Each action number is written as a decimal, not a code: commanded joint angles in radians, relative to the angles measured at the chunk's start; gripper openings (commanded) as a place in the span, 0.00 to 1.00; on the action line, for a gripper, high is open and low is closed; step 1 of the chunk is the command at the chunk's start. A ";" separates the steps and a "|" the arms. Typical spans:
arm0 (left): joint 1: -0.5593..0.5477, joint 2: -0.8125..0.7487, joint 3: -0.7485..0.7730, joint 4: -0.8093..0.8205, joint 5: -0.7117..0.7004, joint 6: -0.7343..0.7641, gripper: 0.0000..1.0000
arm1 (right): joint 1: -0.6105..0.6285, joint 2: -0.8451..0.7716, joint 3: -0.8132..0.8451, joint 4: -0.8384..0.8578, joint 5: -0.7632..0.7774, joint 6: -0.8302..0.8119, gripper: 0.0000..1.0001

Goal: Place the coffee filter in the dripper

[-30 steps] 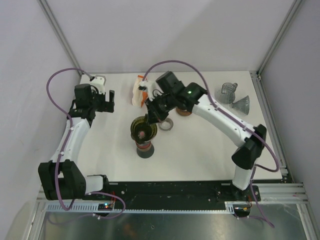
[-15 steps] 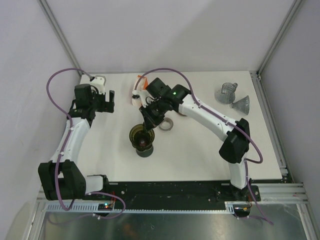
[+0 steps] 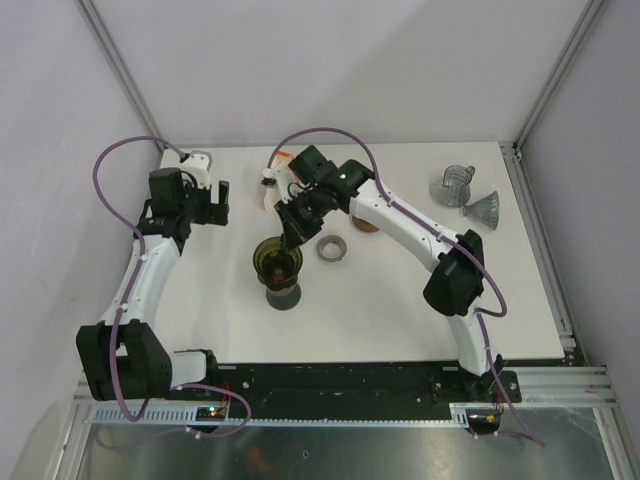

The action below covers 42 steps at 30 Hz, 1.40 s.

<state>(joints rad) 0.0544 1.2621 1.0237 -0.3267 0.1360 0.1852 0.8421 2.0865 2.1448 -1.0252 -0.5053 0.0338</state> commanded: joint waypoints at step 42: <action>-0.002 -0.023 0.045 0.002 0.035 0.022 1.00 | -0.002 -0.153 0.076 0.127 0.134 -0.016 0.83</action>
<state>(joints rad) 0.0544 1.2621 1.0237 -0.3286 0.1410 0.1856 0.8600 2.1075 2.2650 -1.0218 -0.4061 0.0280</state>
